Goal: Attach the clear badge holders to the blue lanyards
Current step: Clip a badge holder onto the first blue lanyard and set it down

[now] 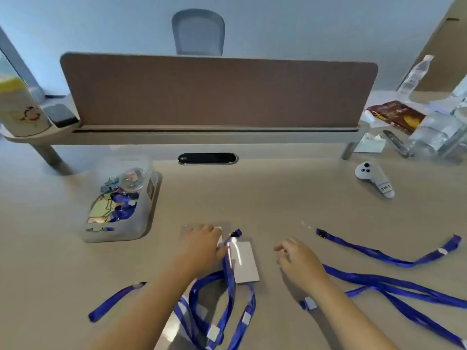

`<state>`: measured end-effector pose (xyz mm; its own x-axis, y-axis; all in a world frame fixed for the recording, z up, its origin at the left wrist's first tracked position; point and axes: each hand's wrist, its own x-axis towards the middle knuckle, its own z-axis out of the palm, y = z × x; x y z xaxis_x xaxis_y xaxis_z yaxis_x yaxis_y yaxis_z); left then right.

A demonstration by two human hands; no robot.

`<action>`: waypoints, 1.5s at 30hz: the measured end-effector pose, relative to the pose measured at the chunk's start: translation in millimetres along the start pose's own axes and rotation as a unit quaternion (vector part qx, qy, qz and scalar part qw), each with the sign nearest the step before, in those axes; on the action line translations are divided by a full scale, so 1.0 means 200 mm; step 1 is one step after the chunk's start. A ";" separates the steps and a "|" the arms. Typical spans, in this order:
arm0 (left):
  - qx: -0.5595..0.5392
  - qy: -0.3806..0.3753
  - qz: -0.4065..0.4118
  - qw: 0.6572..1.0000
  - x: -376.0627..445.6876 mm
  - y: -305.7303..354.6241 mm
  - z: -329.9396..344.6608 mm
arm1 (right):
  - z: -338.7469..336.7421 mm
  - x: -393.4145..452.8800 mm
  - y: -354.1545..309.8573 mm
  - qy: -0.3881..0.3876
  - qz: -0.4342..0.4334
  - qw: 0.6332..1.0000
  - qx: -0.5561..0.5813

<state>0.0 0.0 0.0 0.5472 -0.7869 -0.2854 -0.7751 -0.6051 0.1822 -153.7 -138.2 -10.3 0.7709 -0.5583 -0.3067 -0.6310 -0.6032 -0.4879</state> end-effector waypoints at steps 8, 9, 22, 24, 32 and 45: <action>-0.178 -0.020 -0.155 0.971 0.10 0.16 0.21 | 0.15 0.04 0.13 -0.021 0.026 0.999 0.019; -0.195 -0.023 -0.183 0.963 0.11 0.17 0.22 | 0.15 0.05 0.14 -0.023 0.030 0.999 0.022; -0.293 -0.012 -0.261 0.920 0.19 0.24 0.24 | 0.12 0.08 0.15 -0.033 0.047 0.996 0.068; -0.334 0.011 -0.234 0.913 0.21 0.23 0.21 | 0.11 0.08 0.15 -0.029 0.046 0.996 0.075; -0.418 0.103 -0.121 0.894 0.25 0.20 -0.10 | 0.04 0.08 0.07 -0.053 0.057 0.977 0.201; -0.522 0.223 -0.115 0.816 0.20 0.11 -0.50 | -0.14 0.09 -0.29 -0.050 -0.016 0.873 0.486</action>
<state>36.0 -57.1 86.0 0.8806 -0.4638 -0.0973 -0.0722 -0.3341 0.9398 -106.3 -128.8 34.7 0.8216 -0.4676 -0.3260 -0.2745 0.1767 -0.9452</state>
